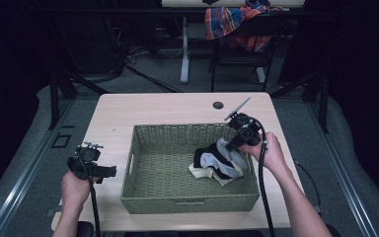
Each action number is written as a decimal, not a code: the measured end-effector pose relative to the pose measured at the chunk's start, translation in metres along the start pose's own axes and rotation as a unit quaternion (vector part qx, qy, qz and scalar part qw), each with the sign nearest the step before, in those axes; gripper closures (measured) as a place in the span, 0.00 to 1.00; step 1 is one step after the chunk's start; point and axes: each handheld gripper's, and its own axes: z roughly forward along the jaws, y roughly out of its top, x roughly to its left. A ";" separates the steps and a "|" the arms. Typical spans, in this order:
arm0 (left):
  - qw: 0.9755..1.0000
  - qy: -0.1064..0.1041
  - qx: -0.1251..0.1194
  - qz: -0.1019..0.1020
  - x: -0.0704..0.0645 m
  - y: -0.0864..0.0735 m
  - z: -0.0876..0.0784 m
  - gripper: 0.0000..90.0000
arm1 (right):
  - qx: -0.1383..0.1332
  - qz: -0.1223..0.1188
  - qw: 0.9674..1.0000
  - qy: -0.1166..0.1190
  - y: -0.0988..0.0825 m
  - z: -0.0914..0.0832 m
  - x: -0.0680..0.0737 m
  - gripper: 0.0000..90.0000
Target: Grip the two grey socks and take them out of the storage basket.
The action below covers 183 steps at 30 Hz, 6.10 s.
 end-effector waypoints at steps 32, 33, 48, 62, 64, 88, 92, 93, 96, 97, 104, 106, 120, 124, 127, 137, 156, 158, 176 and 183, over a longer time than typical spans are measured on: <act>1.000 0.000 0.001 -0.001 0.000 0.000 0.000 0.02 | -0.065 -0.018 0.998 -0.006 -0.007 -0.062 0.011 0.93; 1.000 0.000 0.001 0.000 0.000 0.000 0.000 0.02 | -0.069 -0.015 0.997 -0.008 -0.008 -0.066 0.011 0.93; 1.000 0.001 0.001 0.002 0.000 0.000 0.000 0.02 | -0.092 0.004 0.995 -0.025 -0.022 -0.086 -0.002 0.93; 1.000 0.001 0.000 0.001 0.000 0.000 0.000 0.02 | -0.115 0.038 0.992 -0.046 -0.044 -0.107 -0.026 0.93; 1.000 0.001 0.000 0.001 0.000 0.000 0.000 0.02 | -0.117 0.042 0.991 -0.048 -0.047 -0.109 -0.029 0.93; 1.000 -0.002 0.000 -0.001 0.001 0.001 0.001 0.01 | -0.107 0.113 0.983 -0.095 -0.081 -0.115 -0.074 0.93; 1.000 -0.002 0.003 -0.001 0.001 0.001 0.002 0.01 | -0.095 0.132 0.982 -0.098 -0.086 -0.107 -0.085 0.93; 1.000 -0.003 0.004 0.001 0.001 0.001 0.002 0.01 | -0.089 0.133 0.982 -0.101 -0.087 -0.105 -0.087 0.93; 1.000 -0.003 0.005 0.004 0.000 0.001 0.002 0.01 | -0.082 0.141 0.982 -0.097 -0.089 -0.096 -0.094 0.93; 1.000 -0.002 0.005 0.004 0.000 0.001 0.002 0.01 | -0.079 0.142 0.982 -0.093 -0.090 -0.093 -0.095 0.93; 1.000 -0.003 0.004 0.005 -0.001 0.002 0.002 0.01 | -0.050 0.149 0.984 -0.081 -0.091 -0.067 -0.106 0.94; 1.000 -0.004 0.005 0.004 -0.001 0.002 0.002 0.01 | -0.043 0.152 0.983 -0.094 -0.091 -0.064 -0.106 0.94; 1.000 -0.004 0.005 0.004 -0.001 0.002 0.002 0.01 | 0.039 0.130 0.985 -0.108 -0.085 -0.011 -0.104 0.94; 1.000 -0.006 0.004 0.004 -0.001 0.002 0.002 0.01 | 0.061 0.131 0.985 -0.096 -0.087 0.008 -0.104 0.93; 1.000 -0.005 0.003 0.003 -0.001 0.002 0.002 0.01 | 0.079 0.138 0.984 -0.082 -0.088 0.016 -0.105 0.88; 1.000 -0.005 -0.002 -0.001 0.000 0.003 0.002 0.01 | 0.037 0.159 0.985 -0.060 -0.088 -0.010 -0.101 0.42; 1.000 -0.016 -0.009 -0.009 -0.001 0.004 0.002 0.01 | -0.067 0.064 0.995 -0.036 -0.049 -0.073 -0.041 0.05; 1.000 -0.017 -0.007 -0.010 0.000 0.005 0.002 0.01 | -0.066 0.056 0.996 -0.035 -0.045 -0.073 -0.037 0.04; 1.000 -0.024 -0.009 -0.007 -0.002 0.007 0.002 0.00 | -0.056 -0.021 0.998 -0.008 0.007 -0.040 0.006 0.00; 1.000 -0.025 -0.013 -0.003 -0.003 0.009 0.001 0.00 | -0.036 -0.033 0.999 -0.001 0.002 -0.009 0.016 0.03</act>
